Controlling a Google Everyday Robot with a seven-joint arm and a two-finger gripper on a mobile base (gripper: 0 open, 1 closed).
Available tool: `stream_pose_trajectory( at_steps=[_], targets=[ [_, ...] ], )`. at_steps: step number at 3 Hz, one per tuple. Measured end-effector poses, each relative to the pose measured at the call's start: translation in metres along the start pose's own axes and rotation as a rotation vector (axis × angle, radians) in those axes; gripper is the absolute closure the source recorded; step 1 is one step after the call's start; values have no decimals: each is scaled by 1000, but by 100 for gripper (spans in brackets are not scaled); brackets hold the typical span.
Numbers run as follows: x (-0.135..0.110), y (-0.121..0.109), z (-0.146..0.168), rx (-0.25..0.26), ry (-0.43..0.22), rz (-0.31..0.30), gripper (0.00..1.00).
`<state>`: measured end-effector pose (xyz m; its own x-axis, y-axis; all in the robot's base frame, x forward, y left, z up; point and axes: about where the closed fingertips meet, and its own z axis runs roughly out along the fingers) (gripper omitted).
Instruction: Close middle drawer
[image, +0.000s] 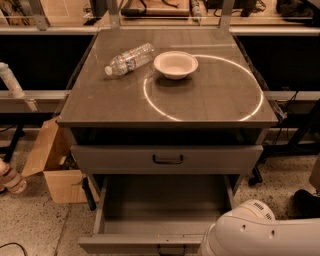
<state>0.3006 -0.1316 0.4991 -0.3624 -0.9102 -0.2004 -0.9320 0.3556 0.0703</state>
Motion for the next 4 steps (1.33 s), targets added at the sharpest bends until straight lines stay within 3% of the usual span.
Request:
stream_pose_trajectory(
  at_steps=[1, 4],
  targets=[
    [2, -3, 32, 6, 38, 25, 100],
    [8, -1, 36, 18, -8, 51, 100]
  ],
)
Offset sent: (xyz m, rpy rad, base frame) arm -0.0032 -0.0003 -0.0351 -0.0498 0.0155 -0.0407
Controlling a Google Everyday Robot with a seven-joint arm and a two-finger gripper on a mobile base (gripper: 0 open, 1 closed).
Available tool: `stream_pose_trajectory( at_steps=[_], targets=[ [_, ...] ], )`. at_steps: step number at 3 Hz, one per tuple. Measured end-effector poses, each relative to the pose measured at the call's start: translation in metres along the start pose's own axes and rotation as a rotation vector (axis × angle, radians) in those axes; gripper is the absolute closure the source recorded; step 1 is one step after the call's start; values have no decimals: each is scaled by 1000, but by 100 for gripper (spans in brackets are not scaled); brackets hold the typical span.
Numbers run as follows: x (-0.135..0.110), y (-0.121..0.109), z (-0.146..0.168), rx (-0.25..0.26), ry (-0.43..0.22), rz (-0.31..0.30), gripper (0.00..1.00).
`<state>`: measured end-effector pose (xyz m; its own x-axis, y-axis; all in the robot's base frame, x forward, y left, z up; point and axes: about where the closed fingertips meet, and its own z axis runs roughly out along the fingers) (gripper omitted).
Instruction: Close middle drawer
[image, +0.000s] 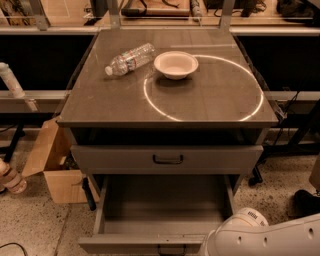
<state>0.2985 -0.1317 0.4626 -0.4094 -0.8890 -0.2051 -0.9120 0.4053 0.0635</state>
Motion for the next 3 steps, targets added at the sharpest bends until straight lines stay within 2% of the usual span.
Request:
stream_pose_trajectory(
  at_steps=[2, 3],
  targets=[
    [-1, -17, 20, 21, -22, 41, 100],
    [-8, -34, 25, 49, -32, 49, 100]
  ],
)
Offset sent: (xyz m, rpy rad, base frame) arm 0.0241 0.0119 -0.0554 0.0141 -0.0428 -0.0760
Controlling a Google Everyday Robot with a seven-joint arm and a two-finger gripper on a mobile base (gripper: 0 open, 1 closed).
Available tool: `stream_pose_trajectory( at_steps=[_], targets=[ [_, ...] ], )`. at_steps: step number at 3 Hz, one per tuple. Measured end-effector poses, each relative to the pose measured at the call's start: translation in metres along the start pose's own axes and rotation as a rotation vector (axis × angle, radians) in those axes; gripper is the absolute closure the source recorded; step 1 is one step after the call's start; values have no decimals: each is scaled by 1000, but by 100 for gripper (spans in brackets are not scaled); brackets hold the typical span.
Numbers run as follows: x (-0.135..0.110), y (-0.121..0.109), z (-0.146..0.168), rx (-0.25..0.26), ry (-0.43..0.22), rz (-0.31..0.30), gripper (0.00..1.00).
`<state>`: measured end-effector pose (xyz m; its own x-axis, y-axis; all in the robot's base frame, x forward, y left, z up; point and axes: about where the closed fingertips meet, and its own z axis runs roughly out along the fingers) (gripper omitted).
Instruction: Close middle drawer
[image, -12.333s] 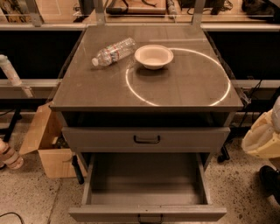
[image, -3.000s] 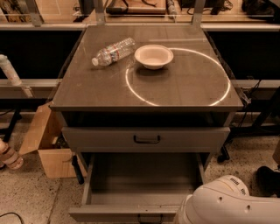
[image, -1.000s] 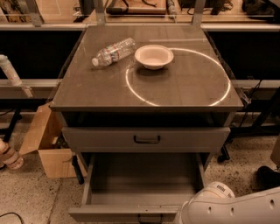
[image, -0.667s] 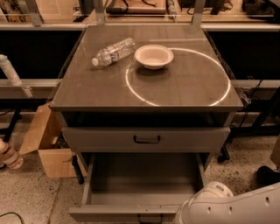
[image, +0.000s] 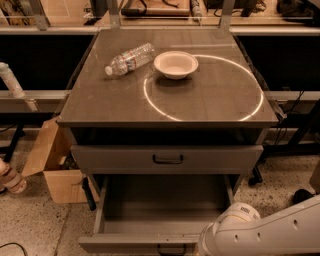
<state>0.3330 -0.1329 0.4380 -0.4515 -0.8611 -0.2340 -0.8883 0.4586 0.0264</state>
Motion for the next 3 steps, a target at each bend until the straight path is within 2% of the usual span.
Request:
stream_pose_trajectory(
  at_steps=[2, 3],
  targets=[
    [-14, -23, 8, 35, -5, 5, 100],
    [-27, -45, 9, 91, -9, 23, 100]
  ],
)
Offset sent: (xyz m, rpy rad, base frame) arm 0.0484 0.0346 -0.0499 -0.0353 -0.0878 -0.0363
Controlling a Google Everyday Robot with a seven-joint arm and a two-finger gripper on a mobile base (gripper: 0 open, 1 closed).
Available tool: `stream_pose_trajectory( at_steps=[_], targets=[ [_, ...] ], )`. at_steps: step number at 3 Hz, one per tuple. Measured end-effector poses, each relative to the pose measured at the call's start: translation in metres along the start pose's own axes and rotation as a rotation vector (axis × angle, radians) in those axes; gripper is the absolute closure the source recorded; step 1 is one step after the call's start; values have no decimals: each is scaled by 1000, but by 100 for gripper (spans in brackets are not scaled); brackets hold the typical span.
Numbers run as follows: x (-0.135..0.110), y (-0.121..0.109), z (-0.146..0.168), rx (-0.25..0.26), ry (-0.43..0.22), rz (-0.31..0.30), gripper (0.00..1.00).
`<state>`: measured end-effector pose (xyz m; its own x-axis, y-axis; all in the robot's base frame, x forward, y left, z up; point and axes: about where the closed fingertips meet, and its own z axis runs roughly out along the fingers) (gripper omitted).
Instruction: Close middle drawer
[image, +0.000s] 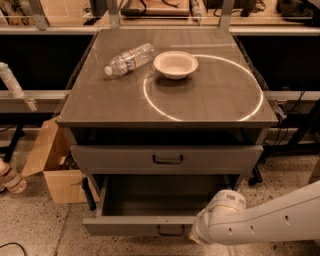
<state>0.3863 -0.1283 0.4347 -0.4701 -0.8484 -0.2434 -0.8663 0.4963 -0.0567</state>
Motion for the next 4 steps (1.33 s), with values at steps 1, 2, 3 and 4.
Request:
stream_pose_trajectory(
  at_steps=[1, 2, 3, 4],
  targets=[
    [-15, -16, 9, 54, 6, 23, 100],
    [-30, -26, 22, 112, 9, 38, 100],
    [-42, -38, 35, 183, 6, 22, 100],
    [-51, -51, 40, 243, -15, 12, 100]
  ],
)
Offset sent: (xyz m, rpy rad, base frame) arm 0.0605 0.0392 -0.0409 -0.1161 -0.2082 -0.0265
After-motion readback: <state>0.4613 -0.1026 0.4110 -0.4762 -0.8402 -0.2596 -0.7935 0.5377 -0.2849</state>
